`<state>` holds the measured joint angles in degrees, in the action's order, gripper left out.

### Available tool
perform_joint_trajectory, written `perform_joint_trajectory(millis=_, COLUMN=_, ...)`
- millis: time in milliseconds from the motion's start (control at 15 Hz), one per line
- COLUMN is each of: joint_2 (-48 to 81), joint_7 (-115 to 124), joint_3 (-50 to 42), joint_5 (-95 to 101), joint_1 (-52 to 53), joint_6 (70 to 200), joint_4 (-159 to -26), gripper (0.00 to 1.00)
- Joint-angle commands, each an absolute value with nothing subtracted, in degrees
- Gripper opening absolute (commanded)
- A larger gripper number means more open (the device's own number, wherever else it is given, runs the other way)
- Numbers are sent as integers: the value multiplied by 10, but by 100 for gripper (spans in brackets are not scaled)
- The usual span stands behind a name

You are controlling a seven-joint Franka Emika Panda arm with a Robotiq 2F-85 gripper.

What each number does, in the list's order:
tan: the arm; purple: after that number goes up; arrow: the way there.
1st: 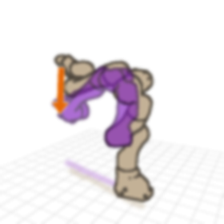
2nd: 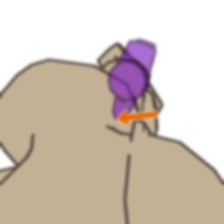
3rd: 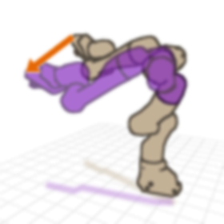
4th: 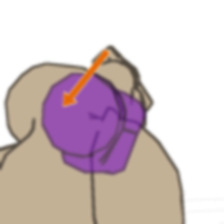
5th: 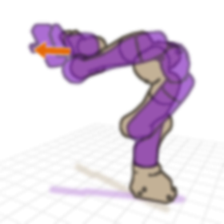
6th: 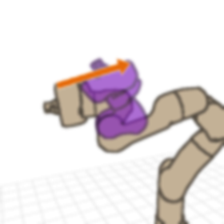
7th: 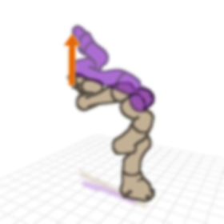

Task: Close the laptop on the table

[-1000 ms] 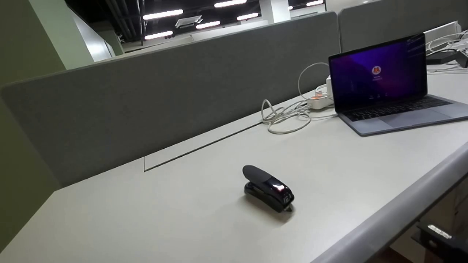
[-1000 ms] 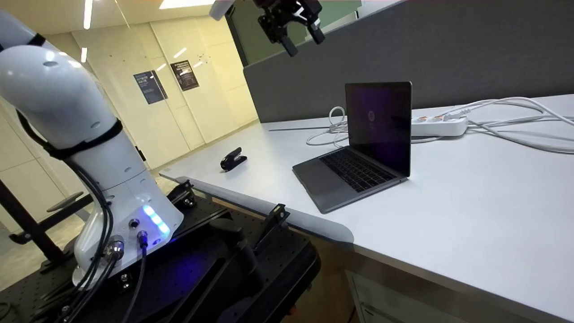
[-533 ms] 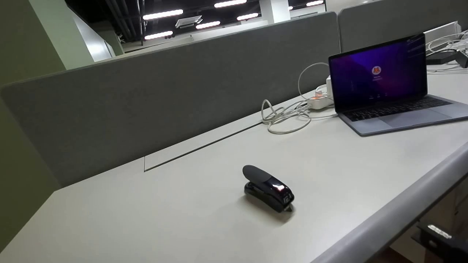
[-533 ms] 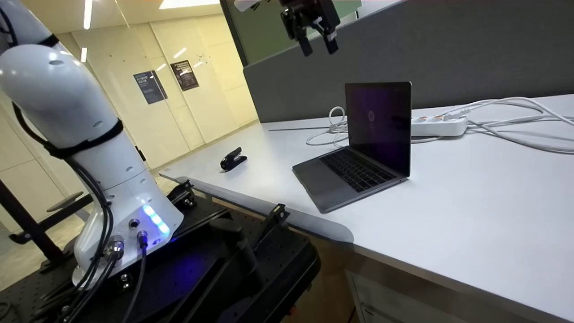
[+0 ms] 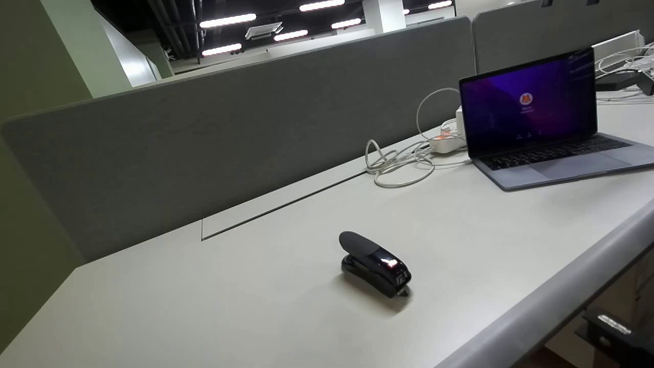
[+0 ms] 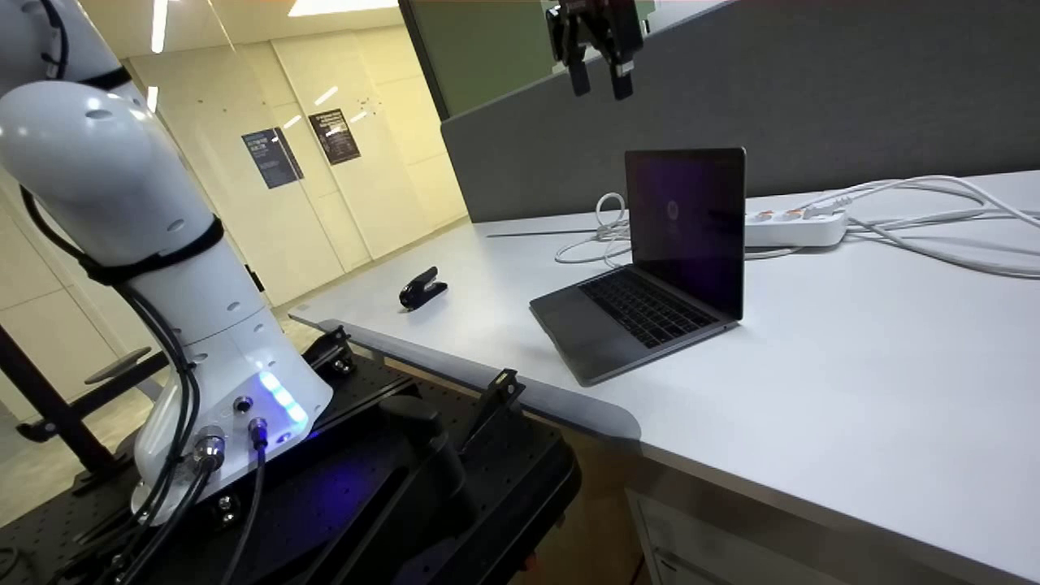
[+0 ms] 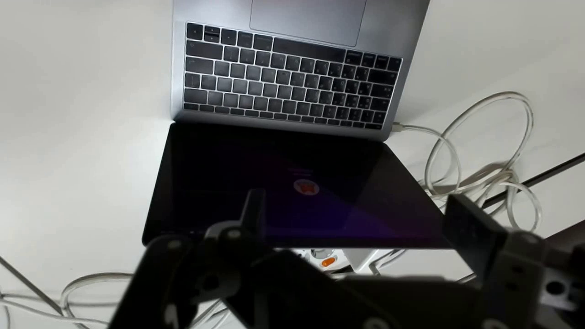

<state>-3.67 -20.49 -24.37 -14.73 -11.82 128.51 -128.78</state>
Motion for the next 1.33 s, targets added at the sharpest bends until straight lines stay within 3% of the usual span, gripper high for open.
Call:
perform_joint_trajectory(millis=0, joint_2=-36, joint_7=-180, joint_3=-222, joint_5=-135, joint_1=-139, joint_6=1316, joint_4=-1292, gripper=100)
perform_joint_trajectory(millis=600, joint_2=65, joint_7=-76, joint_3=-194, joint_5=-126, joint_1=-158, joint_6=1442, joint_4=-1231, gripper=100)
perform_joint_trajectory(millis=1267, joint_2=178, joint_7=-86, joint_3=-156, joint_5=-105, joint_1=-173, joint_6=1373, joint_4=-1111, gripper=100)
